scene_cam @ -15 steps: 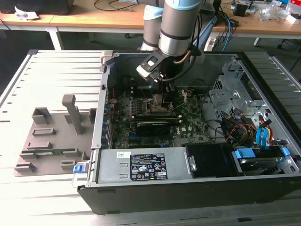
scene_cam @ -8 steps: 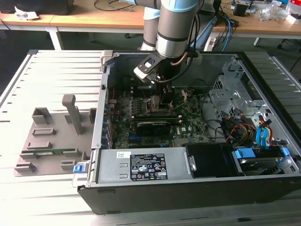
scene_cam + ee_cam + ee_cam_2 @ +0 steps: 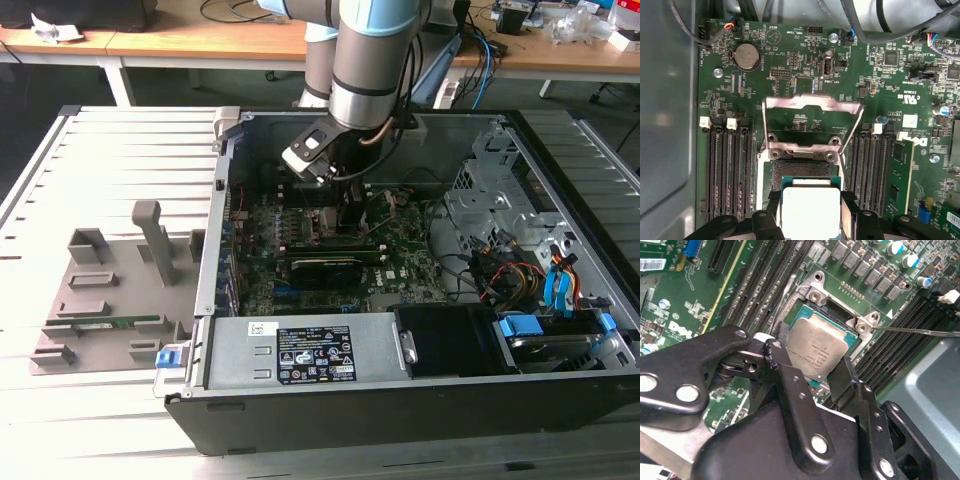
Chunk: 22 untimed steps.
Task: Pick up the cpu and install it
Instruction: 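Place the cpu into insertion slot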
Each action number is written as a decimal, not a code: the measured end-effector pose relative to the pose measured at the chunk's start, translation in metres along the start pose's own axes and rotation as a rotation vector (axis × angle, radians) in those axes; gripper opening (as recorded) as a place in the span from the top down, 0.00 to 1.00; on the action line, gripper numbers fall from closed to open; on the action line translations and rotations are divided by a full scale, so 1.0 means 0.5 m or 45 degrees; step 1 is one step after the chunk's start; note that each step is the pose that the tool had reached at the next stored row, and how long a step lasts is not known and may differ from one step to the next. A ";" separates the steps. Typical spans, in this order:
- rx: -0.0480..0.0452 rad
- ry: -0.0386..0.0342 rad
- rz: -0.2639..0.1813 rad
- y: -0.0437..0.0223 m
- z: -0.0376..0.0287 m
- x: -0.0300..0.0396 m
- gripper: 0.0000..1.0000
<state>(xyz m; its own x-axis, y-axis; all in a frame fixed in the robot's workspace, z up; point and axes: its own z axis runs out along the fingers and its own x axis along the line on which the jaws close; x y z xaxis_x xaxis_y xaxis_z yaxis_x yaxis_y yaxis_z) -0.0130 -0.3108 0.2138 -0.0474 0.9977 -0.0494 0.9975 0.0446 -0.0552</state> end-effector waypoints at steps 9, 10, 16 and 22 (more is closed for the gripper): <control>0.001 -0.0008 0.004 0.005 0.032 0.011 0.45; 0.001 -0.0008 0.004 0.005 0.035 0.013 0.45; -0.005 0.0015 0.004 0.005 0.033 0.014 0.45; -0.009 -0.0003 0.004 0.003 0.030 0.012 0.45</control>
<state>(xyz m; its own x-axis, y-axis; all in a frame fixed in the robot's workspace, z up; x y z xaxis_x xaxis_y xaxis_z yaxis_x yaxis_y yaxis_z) -0.0127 -0.3053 0.1987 -0.0440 0.9978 -0.0498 0.9980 0.0416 -0.0476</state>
